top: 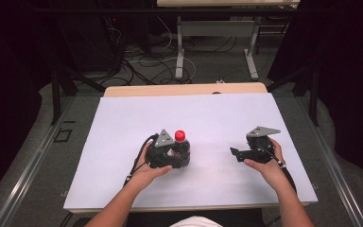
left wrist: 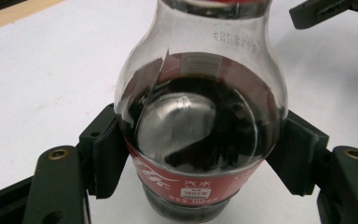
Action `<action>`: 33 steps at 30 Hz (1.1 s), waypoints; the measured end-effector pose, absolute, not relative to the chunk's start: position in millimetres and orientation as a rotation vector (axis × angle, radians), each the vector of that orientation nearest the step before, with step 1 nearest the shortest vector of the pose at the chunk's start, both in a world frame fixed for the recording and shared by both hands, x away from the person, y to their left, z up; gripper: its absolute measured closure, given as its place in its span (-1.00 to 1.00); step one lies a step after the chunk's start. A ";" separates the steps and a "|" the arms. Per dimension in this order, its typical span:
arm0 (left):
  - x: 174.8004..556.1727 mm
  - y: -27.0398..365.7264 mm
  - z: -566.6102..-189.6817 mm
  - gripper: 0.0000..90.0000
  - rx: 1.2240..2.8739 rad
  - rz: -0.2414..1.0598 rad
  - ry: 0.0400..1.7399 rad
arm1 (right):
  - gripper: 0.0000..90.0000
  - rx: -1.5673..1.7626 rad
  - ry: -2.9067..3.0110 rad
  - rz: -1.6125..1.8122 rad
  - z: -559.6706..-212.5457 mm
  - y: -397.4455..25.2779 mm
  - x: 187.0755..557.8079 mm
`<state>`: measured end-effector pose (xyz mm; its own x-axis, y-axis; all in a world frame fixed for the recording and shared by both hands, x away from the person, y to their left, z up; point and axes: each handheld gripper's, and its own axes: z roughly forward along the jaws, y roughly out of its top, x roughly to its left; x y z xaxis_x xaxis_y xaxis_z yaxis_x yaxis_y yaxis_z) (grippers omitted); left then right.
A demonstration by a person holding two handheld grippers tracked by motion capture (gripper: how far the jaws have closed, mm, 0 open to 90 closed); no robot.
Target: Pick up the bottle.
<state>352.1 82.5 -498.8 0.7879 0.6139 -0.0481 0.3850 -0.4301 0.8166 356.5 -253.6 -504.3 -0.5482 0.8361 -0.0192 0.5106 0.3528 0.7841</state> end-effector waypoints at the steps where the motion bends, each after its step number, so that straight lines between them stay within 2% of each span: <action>1: 352.1 86.5 -496.4 -0.34 2.068 0.313 0.738 | -0.51 1.168 2.201 1.053 -503.8 -251.1 355.8; 11: 347.3 100.0 -482.2 -0.34 2.076 0.330 0.776 | -0.25 1.054 2.276 1.224 -489.9 -212.4 348.1; 19: 345.4 97.0 -485.7 -0.34 2.086 0.319 0.770 | -0.21 0.891 2.308 1.420 -448.1 -174.0 346.6; 25: 342.3 91.6 -488.5 -0.34 2.108 0.313 0.753 | -0.09 0.803 2.386 1.421 -419.2 -144.8 348.4; 33: 340.7 91.4 -487.0 -0.34 2.124 0.318 0.735 | 0.07 0.794 2.432 1.415 -398.7 -120.4 349.9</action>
<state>340.7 91.4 -487.0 0.7954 0.6052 -0.0319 0.3905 -0.4716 0.7907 349.9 -120.4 -398.7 -0.8305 0.5514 0.0797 0.3417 0.3912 0.8545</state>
